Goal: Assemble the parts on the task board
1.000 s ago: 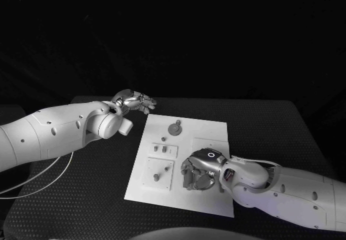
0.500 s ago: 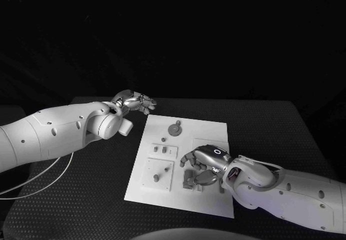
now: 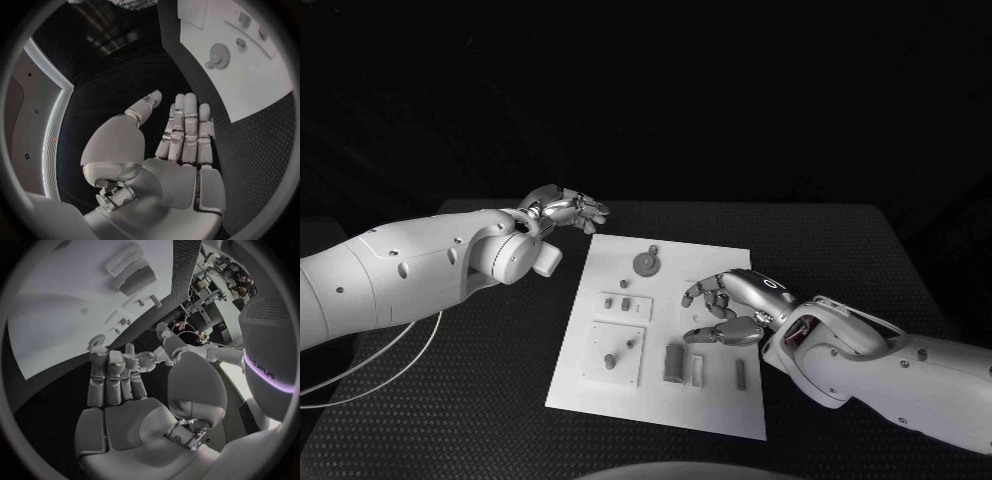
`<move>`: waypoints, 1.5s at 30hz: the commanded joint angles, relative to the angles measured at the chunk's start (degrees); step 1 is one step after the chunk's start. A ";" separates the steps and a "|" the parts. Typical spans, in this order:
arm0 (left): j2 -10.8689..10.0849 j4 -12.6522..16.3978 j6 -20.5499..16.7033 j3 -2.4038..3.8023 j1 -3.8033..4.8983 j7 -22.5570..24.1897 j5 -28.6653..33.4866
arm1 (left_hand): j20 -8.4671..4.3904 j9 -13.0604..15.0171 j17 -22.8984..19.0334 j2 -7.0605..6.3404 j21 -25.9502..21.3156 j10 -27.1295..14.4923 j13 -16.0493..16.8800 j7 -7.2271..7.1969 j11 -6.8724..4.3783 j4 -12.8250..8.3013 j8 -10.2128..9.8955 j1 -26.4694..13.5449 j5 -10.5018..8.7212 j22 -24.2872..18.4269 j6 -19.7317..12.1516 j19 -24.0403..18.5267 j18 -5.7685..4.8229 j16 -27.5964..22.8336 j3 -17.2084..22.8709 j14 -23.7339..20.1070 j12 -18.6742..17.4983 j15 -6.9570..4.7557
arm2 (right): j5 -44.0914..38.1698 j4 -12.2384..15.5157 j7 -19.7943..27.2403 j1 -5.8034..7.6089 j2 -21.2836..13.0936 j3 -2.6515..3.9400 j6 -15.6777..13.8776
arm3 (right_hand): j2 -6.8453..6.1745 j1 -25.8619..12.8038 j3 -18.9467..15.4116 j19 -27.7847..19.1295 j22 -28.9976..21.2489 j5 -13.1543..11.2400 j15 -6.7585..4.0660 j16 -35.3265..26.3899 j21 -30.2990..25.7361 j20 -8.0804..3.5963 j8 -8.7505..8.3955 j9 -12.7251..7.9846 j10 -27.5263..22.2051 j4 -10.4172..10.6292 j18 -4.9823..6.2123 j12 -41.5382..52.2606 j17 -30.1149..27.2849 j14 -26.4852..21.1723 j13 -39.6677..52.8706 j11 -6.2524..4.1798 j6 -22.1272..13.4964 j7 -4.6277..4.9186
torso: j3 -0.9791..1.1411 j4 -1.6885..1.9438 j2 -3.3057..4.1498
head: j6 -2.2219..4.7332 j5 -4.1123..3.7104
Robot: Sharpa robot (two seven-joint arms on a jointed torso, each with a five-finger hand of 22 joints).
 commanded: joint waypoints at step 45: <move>0.19 0.03 1.21 -0.13 0.02 0.20 -0.06 | -0.95 -0.11 0.17 0.42 -0.45 -0.31 0.10 -0.11 -0.07 0.02 0.42 0.46 0.34 0.17 -0.34 0.21 -0.80 -0.37 0.24 0.13 0.10 0.10 | -20.09 -4.23 -3.06 -4.75 6.76 -1.18 6.81 | 0.19 8.56 6.76 1.62 -0.37 -1.99 -4.21 1.04 1.93 -1.16 14.18 22.28 2.84 -0.45 1.68 1.87 -0.11 1.54 -0.21 -5.71 8.84 -4.26 | -0.57 0.93 -0.26 | -1.09 -0.79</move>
